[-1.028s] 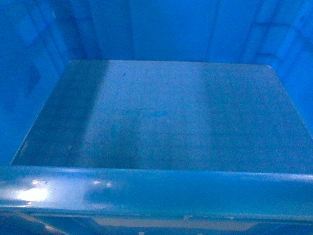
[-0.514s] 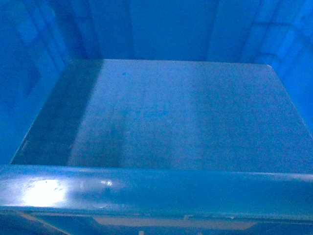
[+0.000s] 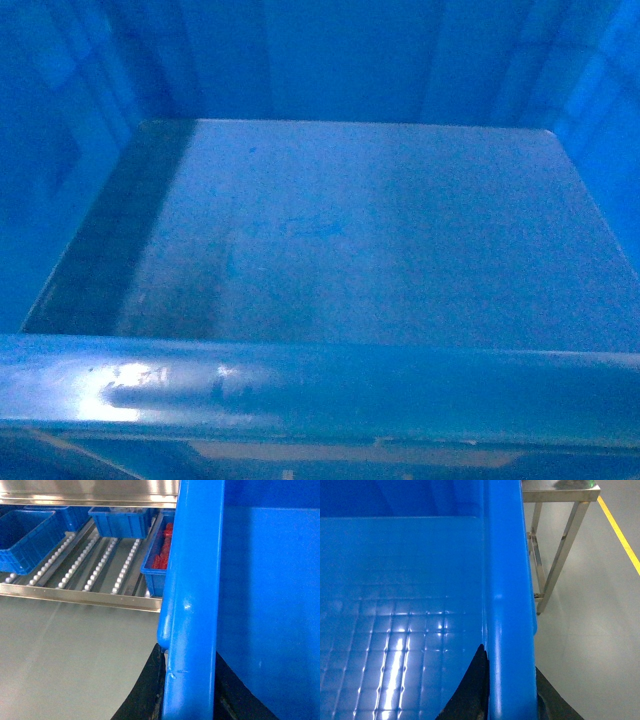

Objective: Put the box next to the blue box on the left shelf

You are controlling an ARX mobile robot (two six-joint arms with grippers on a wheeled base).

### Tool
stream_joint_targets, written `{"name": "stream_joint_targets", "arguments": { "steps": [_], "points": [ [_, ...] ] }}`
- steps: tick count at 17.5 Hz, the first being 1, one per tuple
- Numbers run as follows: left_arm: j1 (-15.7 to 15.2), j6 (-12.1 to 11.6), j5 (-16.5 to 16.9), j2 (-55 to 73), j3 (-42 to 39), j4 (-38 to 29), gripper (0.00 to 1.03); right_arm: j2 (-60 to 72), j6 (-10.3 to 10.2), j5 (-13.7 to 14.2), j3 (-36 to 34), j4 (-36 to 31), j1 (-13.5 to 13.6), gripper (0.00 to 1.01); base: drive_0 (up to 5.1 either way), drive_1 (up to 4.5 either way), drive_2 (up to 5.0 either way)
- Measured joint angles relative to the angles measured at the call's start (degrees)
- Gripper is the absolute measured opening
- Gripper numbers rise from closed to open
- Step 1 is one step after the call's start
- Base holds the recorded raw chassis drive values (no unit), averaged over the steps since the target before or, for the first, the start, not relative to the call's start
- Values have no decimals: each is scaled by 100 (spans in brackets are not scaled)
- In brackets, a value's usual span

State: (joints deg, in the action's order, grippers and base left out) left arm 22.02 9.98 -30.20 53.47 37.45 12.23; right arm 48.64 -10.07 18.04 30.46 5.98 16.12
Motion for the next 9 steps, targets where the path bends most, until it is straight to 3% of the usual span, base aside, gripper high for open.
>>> {"name": "stream_joint_targets", "arguments": {
  "steps": [9],
  "points": [
    [0, 4, 4, 0, 0, 17, 14, 4, 0, -2, 0, 9, 0, 9, -493, 328, 149]
  ]
}}
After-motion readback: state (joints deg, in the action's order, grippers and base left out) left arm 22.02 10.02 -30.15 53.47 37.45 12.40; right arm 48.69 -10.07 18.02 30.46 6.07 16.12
